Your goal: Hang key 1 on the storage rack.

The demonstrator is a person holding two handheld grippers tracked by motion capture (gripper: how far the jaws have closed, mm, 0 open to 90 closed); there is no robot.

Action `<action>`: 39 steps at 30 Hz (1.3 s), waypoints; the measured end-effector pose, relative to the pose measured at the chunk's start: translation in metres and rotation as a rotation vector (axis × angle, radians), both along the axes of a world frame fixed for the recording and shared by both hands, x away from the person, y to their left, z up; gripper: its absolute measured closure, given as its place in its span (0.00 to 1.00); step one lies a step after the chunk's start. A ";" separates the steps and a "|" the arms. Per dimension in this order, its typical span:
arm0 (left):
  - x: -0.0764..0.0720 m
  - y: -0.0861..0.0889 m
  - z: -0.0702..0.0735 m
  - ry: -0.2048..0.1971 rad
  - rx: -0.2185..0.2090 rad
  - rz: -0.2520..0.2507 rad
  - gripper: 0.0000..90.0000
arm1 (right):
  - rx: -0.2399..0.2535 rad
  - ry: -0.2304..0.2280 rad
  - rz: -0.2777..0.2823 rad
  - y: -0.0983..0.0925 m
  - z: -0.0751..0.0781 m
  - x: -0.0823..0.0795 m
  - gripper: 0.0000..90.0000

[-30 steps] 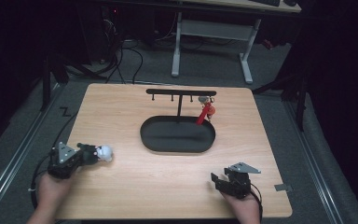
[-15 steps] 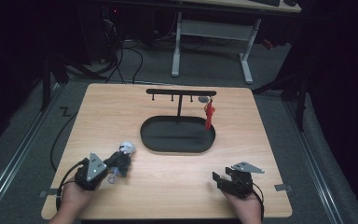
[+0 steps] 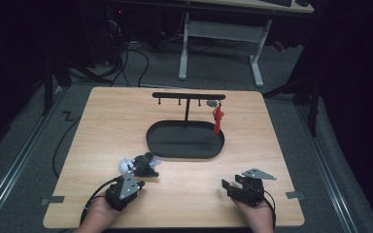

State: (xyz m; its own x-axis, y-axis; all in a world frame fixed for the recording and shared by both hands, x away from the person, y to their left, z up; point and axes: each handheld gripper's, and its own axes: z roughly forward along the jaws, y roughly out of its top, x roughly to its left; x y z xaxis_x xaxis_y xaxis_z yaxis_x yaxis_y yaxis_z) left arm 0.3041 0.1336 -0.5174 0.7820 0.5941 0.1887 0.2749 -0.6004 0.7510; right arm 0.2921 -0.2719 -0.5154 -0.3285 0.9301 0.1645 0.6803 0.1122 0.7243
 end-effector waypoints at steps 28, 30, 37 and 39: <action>0.072 0.074 0.011 0.090 -0.281 0.276 0.65 | 0.028 0.008 -0.007 -0.004 0.000 -0.003 0.43; 0.066 0.068 0.009 0.086 -0.286 0.258 0.70 | 0.029 0.010 -0.008 -0.003 0.001 -0.003 0.43; 0.030 0.016 0.011 0.051 -0.239 0.139 0.81 | 0.031 0.011 -0.004 -0.003 0.000 -0.002 0.43; 0.017 -0.019 0.010 0.022 -0.217 0.081 0.82 | 0.032 0.012 -0.002 -0.003 0.001 -0.001 0.43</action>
State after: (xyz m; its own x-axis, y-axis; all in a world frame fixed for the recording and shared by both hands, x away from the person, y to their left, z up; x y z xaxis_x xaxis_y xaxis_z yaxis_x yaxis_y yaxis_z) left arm 0.3206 0.1145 -0.5069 0.7328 0.6796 0.0327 0.3336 -0.4007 0.8533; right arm 0.2907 -0.2750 -0.5148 -0.3244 0.9250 0.1980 0.6892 0.0877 0.7192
